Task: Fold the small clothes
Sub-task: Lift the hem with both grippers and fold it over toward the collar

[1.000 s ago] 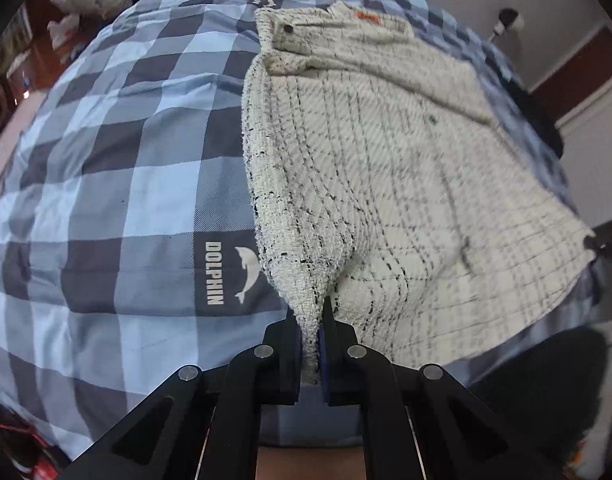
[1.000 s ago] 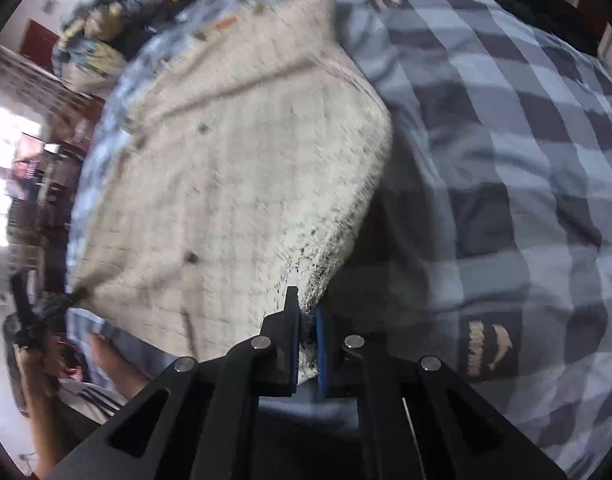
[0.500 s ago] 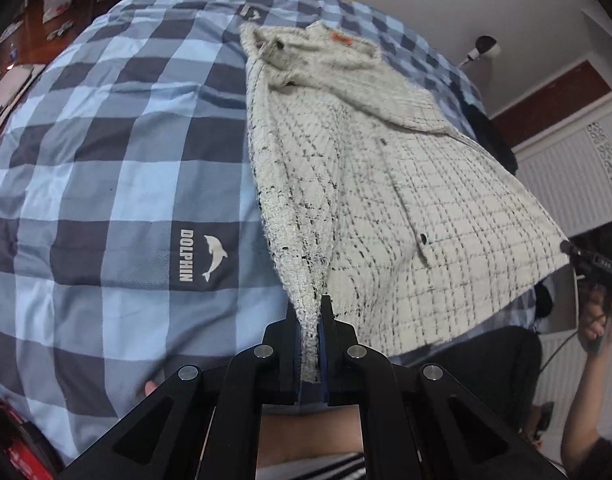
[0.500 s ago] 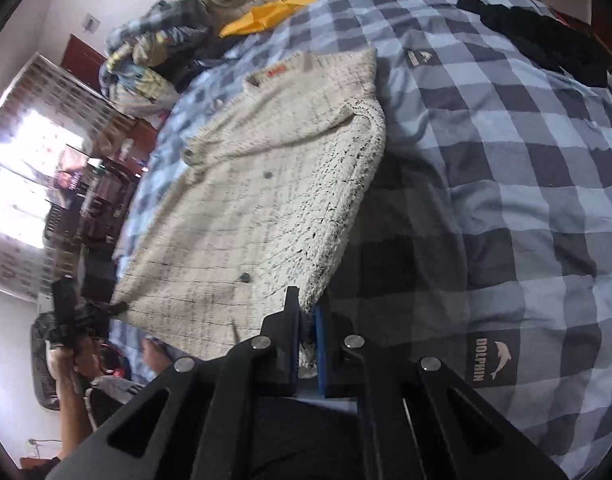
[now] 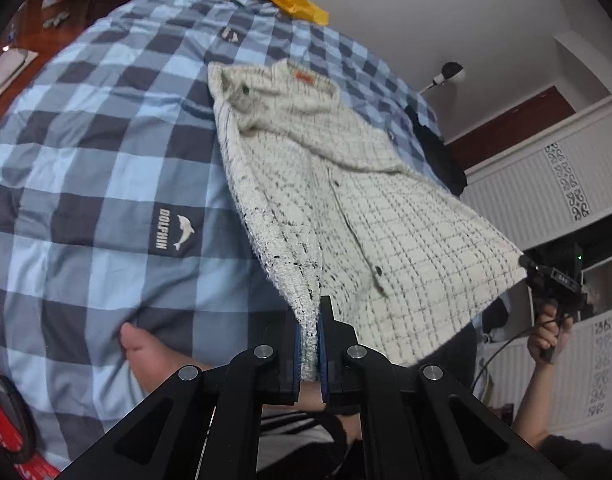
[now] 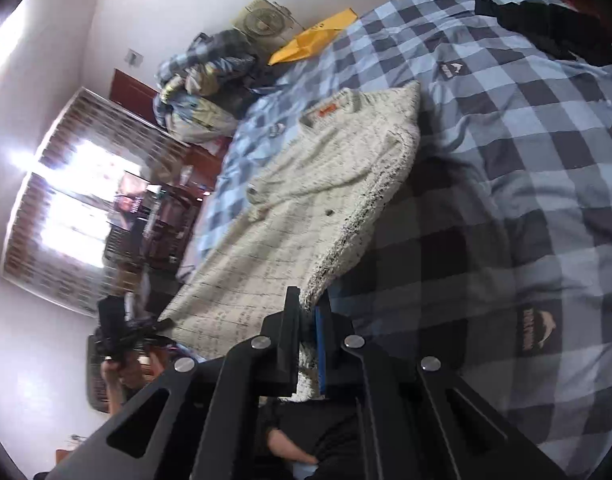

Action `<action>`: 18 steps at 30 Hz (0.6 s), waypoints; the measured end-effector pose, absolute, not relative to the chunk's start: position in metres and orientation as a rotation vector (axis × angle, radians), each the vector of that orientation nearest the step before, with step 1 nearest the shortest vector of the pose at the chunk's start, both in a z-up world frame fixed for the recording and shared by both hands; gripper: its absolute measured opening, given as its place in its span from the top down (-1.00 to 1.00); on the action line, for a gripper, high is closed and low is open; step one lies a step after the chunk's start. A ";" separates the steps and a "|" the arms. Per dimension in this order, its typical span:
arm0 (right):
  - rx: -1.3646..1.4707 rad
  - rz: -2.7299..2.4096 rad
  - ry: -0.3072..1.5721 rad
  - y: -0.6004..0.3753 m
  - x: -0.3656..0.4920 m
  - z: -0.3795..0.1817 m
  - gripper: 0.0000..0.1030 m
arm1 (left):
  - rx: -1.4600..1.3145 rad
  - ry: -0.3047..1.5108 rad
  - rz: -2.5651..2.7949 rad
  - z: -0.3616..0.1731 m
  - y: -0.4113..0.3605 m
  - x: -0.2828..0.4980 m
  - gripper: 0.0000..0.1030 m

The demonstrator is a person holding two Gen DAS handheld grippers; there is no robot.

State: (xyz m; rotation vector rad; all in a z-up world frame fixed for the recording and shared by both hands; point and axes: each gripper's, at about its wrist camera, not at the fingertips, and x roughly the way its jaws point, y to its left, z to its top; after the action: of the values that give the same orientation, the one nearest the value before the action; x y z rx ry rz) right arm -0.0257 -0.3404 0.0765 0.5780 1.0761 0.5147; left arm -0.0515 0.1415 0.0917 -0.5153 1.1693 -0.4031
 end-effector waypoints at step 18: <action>0.640 0.504 0.968 -0.351 -0.063 0.104 0.94 | -0.476 1.055 -0.344 0.138 0.145 -0.071 0.88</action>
State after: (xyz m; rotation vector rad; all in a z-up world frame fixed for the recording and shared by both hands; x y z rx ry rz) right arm -0.0628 -0.3514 0.1045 0.6400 0.9680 0.5040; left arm -0.0711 0.1449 0.1383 -0.4759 1.0552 -0.3439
